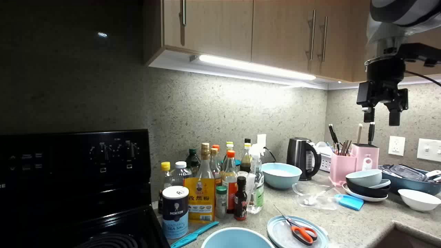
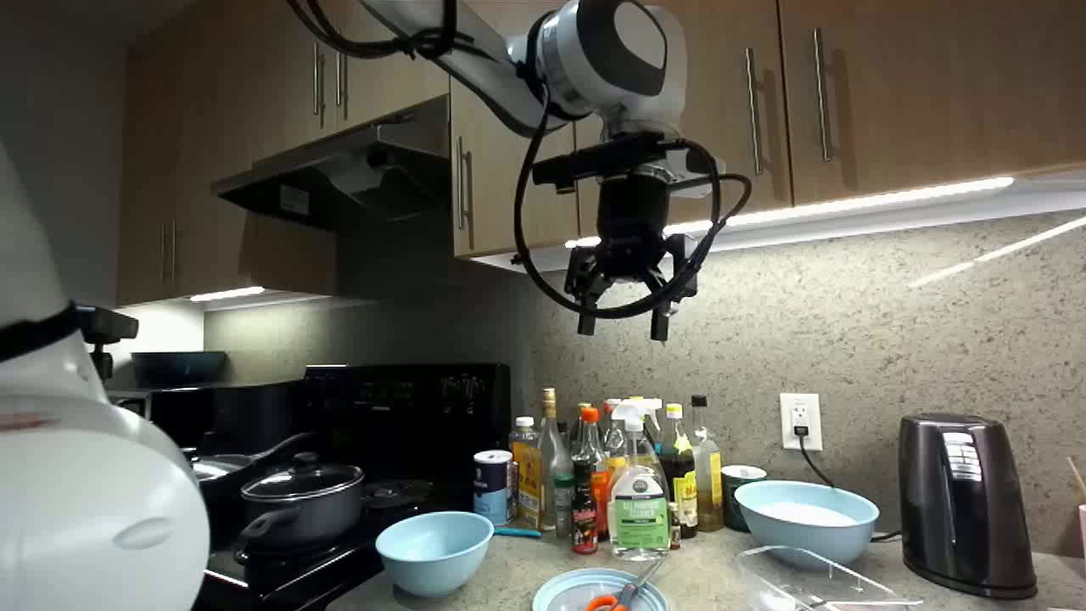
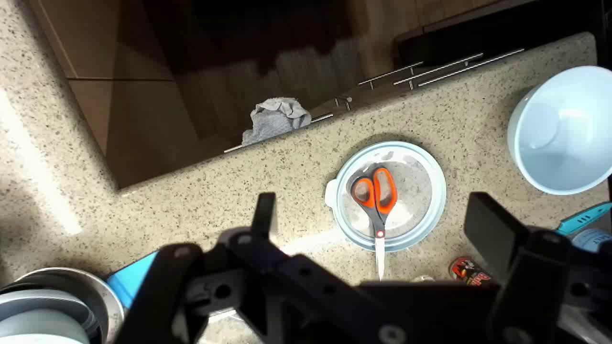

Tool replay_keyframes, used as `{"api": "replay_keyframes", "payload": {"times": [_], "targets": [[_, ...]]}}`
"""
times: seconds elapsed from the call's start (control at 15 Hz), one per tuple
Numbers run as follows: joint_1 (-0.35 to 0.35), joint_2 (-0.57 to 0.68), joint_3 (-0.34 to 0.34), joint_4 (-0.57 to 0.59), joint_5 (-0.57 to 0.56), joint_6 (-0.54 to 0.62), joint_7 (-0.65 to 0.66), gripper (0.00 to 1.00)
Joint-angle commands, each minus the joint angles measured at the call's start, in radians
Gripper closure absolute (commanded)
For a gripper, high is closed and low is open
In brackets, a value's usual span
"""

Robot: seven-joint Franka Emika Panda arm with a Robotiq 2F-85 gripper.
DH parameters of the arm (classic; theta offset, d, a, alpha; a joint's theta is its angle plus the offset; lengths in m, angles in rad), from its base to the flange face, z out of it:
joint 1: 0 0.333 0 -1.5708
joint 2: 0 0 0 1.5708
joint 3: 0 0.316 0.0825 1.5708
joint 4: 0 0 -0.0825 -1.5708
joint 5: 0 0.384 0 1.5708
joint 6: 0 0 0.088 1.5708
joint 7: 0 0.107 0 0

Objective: Remove the spoon from the container and put it in the bowl

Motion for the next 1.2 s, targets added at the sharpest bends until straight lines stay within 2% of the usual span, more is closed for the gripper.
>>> {"api": "replay_keyframes", "payload": {"times": [0.0, 0.53, 0.8, 1.13], "targets": [[-0.021, 0.003, 0.017, 0.002, 0.006, -0.002, -0.006, 0.0], [-0.021, 0.003, 0.017, 0.002, 0.006, -0.002, -0.006, 0.0], [-0.031, 0.122, -0.027, 0.102, 0.013, -0.044, -0.061, 0.0], [-0.073, 0.4, -0.099, 0.309, 0.051, -0.095, -0.215, 0.0]]}}
